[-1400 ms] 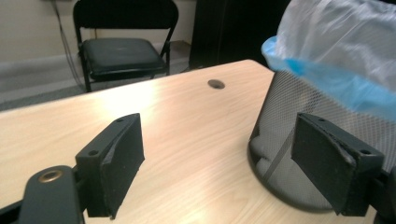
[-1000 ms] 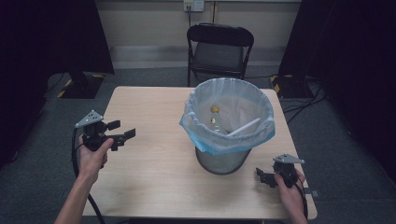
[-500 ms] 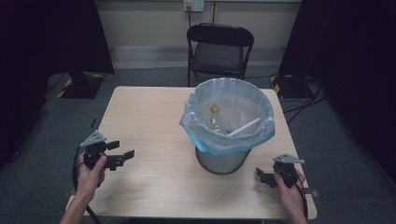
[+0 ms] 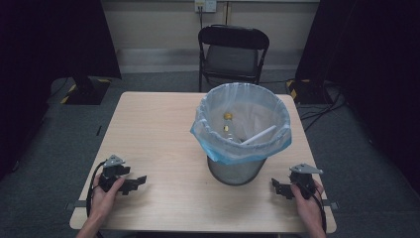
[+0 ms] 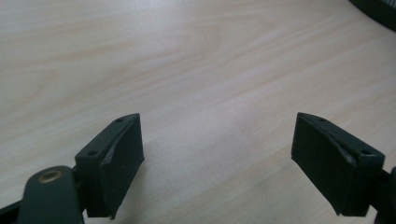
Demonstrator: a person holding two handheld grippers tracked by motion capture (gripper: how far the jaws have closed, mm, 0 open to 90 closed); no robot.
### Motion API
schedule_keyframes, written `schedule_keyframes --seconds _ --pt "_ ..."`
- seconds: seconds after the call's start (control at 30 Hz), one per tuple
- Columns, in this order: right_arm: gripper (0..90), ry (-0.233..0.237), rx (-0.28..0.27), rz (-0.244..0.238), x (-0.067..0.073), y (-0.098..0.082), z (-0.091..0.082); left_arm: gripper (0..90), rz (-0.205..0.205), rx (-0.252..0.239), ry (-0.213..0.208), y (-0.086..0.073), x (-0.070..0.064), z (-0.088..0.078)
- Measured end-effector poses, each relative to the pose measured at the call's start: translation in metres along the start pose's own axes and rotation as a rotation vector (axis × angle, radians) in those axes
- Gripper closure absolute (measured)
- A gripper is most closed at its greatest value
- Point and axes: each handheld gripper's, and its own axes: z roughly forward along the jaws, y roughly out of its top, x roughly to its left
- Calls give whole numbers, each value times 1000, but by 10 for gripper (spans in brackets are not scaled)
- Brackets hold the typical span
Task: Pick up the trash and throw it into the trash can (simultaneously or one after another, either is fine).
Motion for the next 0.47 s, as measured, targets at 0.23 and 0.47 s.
schedule_keyframes --seconds 0.23,0.47 --pt "126 1 0 1 0 0 0 151 91 -22 72 -8 -8 10" --pt "126 2 1 0 0 0 0 117 116 -22 90 -8 -10 13"
